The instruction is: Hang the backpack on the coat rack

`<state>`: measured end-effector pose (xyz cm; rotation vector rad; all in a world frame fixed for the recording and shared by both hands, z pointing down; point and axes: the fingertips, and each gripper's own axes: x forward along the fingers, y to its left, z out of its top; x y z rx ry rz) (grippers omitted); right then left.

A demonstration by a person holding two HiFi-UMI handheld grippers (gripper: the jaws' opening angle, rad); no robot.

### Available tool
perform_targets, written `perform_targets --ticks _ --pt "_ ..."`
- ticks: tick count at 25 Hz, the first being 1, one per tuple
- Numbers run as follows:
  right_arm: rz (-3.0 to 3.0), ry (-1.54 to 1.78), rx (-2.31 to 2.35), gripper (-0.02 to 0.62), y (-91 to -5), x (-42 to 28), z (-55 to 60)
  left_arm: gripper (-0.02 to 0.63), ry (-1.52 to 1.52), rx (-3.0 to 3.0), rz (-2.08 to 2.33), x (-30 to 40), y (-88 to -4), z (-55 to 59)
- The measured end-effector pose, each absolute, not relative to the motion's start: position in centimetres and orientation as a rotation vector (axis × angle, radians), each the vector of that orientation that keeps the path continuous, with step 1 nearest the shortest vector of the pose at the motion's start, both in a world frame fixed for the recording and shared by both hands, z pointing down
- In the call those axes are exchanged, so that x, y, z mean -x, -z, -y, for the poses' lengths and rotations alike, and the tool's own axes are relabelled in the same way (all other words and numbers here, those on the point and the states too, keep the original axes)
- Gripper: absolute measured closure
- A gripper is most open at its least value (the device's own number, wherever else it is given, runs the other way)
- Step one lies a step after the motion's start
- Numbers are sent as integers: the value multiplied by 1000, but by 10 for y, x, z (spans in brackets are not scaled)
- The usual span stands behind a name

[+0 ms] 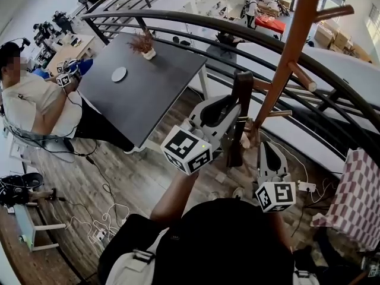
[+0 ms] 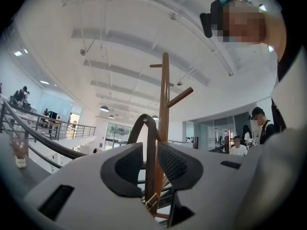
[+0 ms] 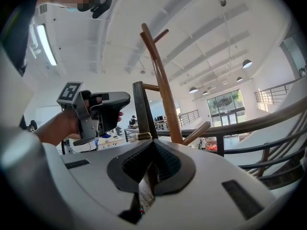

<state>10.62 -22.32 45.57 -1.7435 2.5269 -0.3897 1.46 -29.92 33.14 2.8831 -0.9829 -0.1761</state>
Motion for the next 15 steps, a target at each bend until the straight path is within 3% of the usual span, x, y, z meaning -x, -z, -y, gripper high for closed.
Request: perform_targets --ticks 5,7,9,15 --pt "-2531 371 1758 583 -452 -100 221 529 12 -2881 1057 -3 -363 290" --pt "-2536 363 1762 583 -451 -97 219 582 6 -2855 1064 -1 -377 283" --pt "-2539 359 1769 583 -451 -94 218 595 9 -2829 1060 1 -389 277" --pt "-2539 355 1798 583 -452 -88 207 598 -7 -2819 1052 7 -408 255"
